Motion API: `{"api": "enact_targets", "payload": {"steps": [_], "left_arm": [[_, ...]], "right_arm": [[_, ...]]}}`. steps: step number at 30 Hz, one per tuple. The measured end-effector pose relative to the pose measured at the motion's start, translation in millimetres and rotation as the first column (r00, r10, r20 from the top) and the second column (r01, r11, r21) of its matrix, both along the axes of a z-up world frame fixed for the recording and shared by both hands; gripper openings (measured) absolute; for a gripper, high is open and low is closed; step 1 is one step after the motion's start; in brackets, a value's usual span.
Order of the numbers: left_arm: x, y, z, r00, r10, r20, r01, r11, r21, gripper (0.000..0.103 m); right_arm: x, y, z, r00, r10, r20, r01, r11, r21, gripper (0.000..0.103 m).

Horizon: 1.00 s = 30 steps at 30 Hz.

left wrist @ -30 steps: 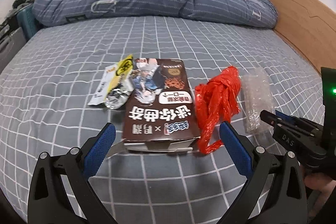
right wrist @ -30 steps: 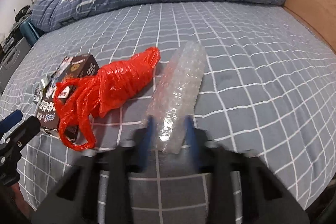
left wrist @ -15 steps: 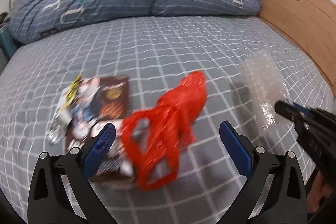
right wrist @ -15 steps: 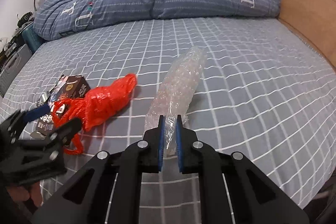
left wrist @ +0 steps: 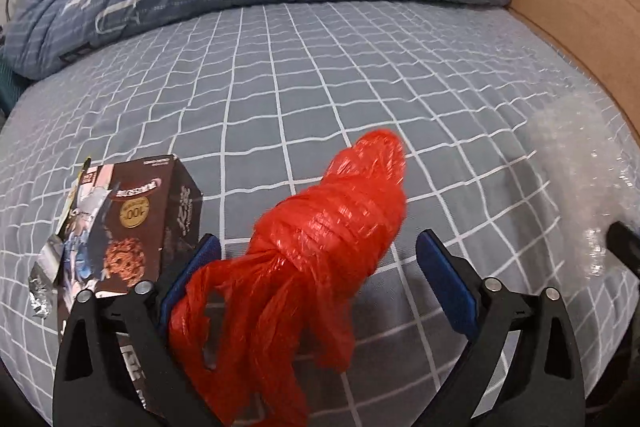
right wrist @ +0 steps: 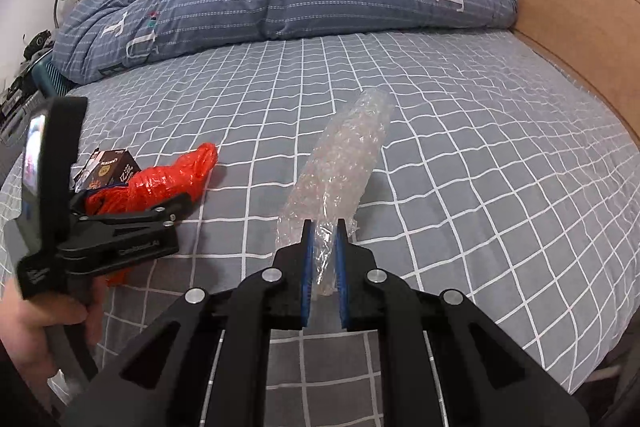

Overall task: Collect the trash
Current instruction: 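Grasp the red plastic bag with the left gripper while the right grasps the bubble wrap, then lift the red bag and bubble wrap up from the bed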

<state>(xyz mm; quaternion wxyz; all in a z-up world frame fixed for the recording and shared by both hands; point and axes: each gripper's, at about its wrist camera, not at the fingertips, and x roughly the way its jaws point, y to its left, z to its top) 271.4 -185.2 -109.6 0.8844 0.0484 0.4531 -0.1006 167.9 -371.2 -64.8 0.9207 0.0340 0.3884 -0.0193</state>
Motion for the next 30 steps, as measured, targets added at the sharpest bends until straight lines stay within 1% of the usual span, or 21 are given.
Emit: {"api": "enact_targets", "payload": {"steps": [1, 3, 5, 6, 7, 8, 10, 11, 13, 16, 18, 20, 23, 27, 30], "left_arm": [[2, -1, -3, 1.000, 0.004, -0.011, -0.004, 1.000, 0.001, 0.084], [1, -1, -6, 1.000, 0.010, -0.011, -0.010, 1.000, 0.010, 0.081], [3, -2, -6, 1.000, 0.004, -0.011, -0.004, 1.000, 0.016, 0.071], [3, -3, -6, 1.000, -0.005, -0.014, 0.005, 1.000, 0.013, 0.062], [4, -4, -6, 1.000, -0.014, -0.019, 0.015, 1.000, 0.012, 0.057], [5, -5, -7, 1.000, -0.015, -0.025, 0.015, 1.000, 0.008, 0.056], [6, -5, -8, 0.999, -0.018, -0.035, 0.018, 1.000, -0.002, 0.048], [5, -5, -8, 0.999, -0.021, -0.034, 0.020, 1.000, -0.008, 0.047], [4, -4, -6, 0.999, -0.019, -0.028, 0.018, 1.000, -0.015, 0.045], [-2, 0, 0, 1.000, -0.013, -0.016, 0.012, 0.999, -0.035, 0.045], [-8, 3, 8, 1.000, -0.007, 0.004, 0.007, 0.999, -0.042, 0.045], [-17, 9, 20, 1.000, -0.003, 0.019, 0.004, 0.998, -0.068, 0.045], [-29, 16, 34, 0.999, 0.002, 0.042, 0.001, 0.998, -0.067, 0.045], [-47, 30, 53, 0.998, 0.016, 0.062, -0.010, 0.996, -0.092, 0.045], [-59, 43, 64, 0.997, 0.035, 0.074, -0.027, 0.994, -0.109, 0.045]], "right_arm": [[0, 0, 0, 1.000, 0.002, 0.000, -0.002, 1.000, 0.002, 0.010], [0, 1, 0, 1.000, 0.005, 0.001, -0.005, 1.000, 0.003, 0.009], [-1, 2, 0, 1.000, 0.007, 0.001, -0.007, 1.000, 0.004, 0.009], [-1, 2, 0, 1.000, 0.008, 0.001, -0.008, 1.000, 0.005, 0.009], [-1, 2, 0, 1.000, 0.008, 0.000, -0.008, 1.000, 0.006, 0.009], [0, 3, -1, 1.000, 0.009, -0.001, -0.009, 1.000, 0.007, 0.009], [0, 5, 0, 1.000, 0.012, -0.002, -0.012, 1.000, 0.005, 0.009], [-1, 5, 0, 1.000, 0.014, -0.001, -0.014, 1.000, 0.005, 0.009], [-1, 6, 1, 1.000, 0.016, -0.001, -0.016, 1.000, 0.006, 0.009], [-1, 8, 1, 1.000, 0.019, -0.002, -0.019, 1.000, 0.004, 0.009], [-1, 10, 2, 1.000, 0.023, -0.002, -0.023, 1.000, 0.002, 0.009], [-2, 14, 3, 1.000, 0.029, 0.000, -0.029, 1.000, -0.003, 0.009], [-3, 20, 9, 0.999, 0.037, 0.007, -0.037, 0.999, -0.004, 0.009], [-6, 28, 17, 0.998, 0.052, 0.018, -0.052, 0.999, -0.001, 0.009], [-9, 32, 24, 0.997, 0.068, 0.023, -0.068, 0.997, 0.026, 0.010]]}}
